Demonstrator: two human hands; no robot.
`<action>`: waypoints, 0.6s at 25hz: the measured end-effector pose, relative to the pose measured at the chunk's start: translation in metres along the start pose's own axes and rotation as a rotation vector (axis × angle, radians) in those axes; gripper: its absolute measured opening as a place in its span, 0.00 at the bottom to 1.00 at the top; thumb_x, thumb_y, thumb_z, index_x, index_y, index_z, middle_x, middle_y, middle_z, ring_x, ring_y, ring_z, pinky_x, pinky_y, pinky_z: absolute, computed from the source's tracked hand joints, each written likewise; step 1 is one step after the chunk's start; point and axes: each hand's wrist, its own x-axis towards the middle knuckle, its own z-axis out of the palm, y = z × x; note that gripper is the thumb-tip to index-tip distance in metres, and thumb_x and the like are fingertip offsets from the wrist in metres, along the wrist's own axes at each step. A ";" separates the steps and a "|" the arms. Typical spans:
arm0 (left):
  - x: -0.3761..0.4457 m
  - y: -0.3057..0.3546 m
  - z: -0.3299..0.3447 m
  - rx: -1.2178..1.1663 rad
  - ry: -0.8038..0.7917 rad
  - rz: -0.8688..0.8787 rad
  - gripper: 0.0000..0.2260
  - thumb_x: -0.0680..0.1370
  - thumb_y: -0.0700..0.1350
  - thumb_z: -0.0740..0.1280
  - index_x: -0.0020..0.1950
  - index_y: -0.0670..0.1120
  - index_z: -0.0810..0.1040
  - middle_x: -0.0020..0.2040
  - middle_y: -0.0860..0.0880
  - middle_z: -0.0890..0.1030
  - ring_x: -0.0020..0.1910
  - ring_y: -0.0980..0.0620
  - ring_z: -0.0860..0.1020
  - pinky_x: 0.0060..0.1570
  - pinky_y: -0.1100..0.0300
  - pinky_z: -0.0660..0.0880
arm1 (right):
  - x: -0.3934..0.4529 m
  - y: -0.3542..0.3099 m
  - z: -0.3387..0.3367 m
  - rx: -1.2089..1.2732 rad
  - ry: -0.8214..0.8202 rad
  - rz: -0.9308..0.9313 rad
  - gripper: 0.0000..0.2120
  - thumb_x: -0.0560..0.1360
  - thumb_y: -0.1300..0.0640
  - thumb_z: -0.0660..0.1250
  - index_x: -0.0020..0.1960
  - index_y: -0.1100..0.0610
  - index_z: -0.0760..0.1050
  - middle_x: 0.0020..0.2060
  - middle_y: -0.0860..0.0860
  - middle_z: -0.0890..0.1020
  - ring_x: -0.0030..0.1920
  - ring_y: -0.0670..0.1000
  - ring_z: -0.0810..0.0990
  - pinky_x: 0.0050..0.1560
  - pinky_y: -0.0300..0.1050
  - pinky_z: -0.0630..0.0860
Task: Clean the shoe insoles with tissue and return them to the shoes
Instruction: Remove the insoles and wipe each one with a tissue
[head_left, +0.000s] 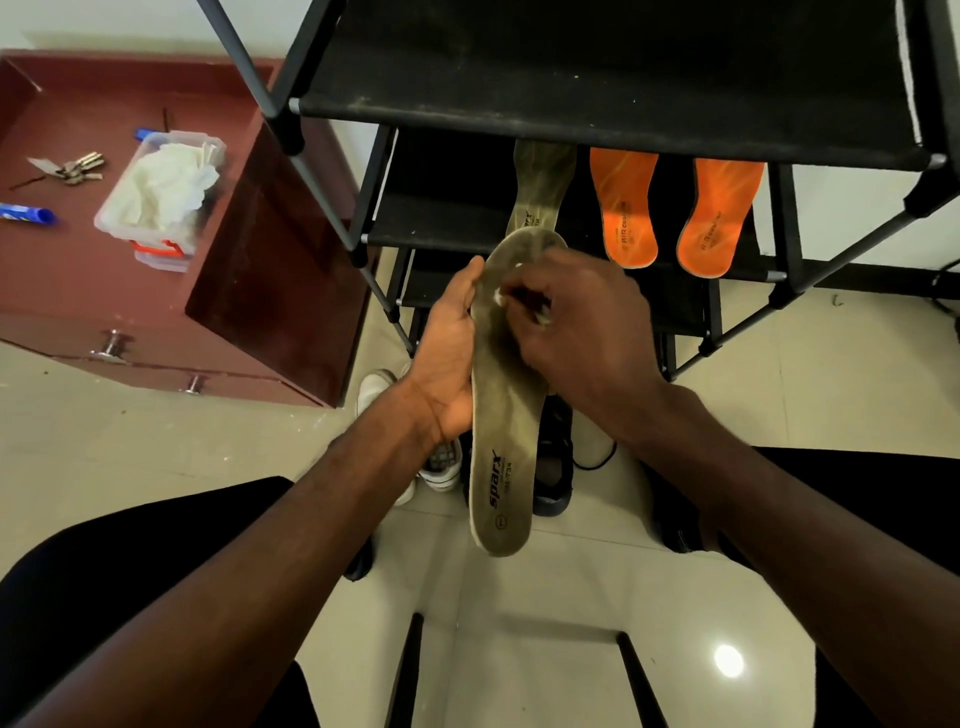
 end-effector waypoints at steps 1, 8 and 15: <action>-0.001 0.002 0.000 -0.005 -0.020 -0.003 0.29 0.86 0.62 0.52 0.75 0.43 0.75 0.70 0.42 0.79 0.70 0.45 0.78 0.70 0.50 0.74 | 0.000 -0.002 0.001 0.036 -0.048 -0.045 0.06 0.77 0.55 0.71 0.52 0.52 0.85 0.46 0.46 0.84 0.44 0.48 0.82 0.45 0.49 0.80; 0.000 -0.002 -0.002 -0.019 0.010 0.003 0.29 0.86 0.62 0.53 0.77 0.43 0.72 0.68 0.42 0.80 0.69 0.46 0.78 0.70 0.49 0.73 | 0.002 -0.003 0.001 0.005 -0.022 -0.031 0.06 0.77 0.57 0.72 0.53 0.54 0.85 0.47 0.48 0.84 0.44 0.47 0.81 0.44 0.44 0.78; -0.002 -0.006 0.005 -0.003 0.022 0.010 0.25 0.86 0.61 0.54 0.70 0.45 0.78 0.62 0.43 0.83 0.62 0.46 0.80 0.67 0.49 0.75 | 0.007 0.012 -0.007 -0.083 0.047 0.034 0.07 0.79 0.56 0.71 0.55 0.55 0.85 0.48 0.48 0.84 0.45 0.47 0.81 0.43 0.44 0.79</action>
